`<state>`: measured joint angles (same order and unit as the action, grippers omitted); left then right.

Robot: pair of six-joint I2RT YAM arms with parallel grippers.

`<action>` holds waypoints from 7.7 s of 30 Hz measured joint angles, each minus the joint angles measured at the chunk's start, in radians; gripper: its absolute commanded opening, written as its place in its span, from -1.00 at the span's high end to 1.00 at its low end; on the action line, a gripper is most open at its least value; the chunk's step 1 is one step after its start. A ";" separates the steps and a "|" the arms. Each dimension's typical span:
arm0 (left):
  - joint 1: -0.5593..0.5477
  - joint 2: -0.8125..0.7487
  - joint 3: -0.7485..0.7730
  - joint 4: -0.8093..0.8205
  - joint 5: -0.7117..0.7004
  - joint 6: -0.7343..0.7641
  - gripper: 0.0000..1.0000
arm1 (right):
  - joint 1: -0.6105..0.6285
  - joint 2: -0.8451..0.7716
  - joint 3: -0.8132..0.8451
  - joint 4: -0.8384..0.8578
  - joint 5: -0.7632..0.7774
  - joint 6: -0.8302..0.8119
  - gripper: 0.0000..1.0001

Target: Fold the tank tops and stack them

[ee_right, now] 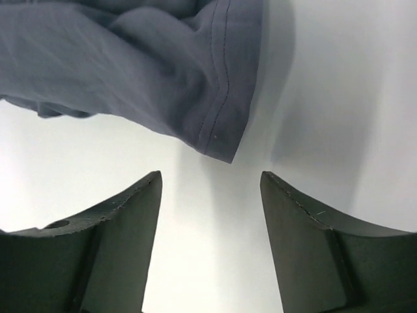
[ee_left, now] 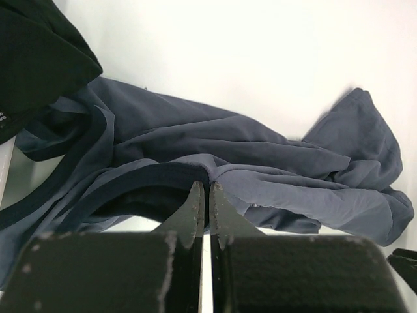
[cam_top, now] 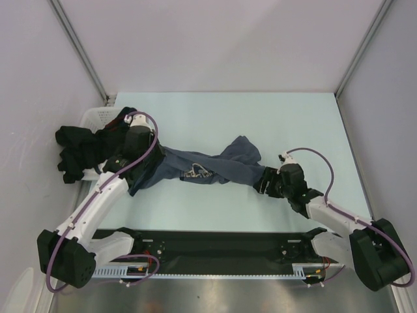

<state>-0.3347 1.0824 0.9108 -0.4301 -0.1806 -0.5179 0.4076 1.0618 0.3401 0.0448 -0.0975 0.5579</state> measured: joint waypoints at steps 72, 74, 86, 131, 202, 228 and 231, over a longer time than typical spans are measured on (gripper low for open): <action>0.000 0.098 0.002 0.025 0.053 0.014 0.99 | -0.003 0.264 0.214 -0.176 0.054 -0.021 0.03; 0.000 0.100 0.002 0.025 0.053 0.015 0.99 | -0.003 0.283 0.231 -0.171 0.064 -0.015 0.03; 0.000 0.122 0.004 0.027 0.053 0.022 0.99 | 0.057 0.428 0.351 -0.166 0.175 -0.008 0.31; -0.003 -0.380 0.901 -0.421 0.151 0.073 0.99 | -0.036 -0.339 1.286 -0.806 -0.260 -0.042 1.00; -0.418 0.148 -0.089 0.183 0.052 -0.052 -0.99 | -0.580 0.079 0.319 -0.596 0.293 0.135 -0.10; -0.502 0.067 -0.335 0.240 0.019 -0.137 -0.95 | -0.700 0.196 0.249 -0.435 0.315 0.281 1.00; -0.517 0.078 -0.335 0.270 0.027 -0.154 -0.86 | -0.717 0.113 0.212 -0.435 0.323 0.281 1.00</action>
<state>-0.8520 1.1606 0.5755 -0.1600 -0.1532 -0.6720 -0.3096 1.1751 0.5518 -0.3901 0.2256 0.8391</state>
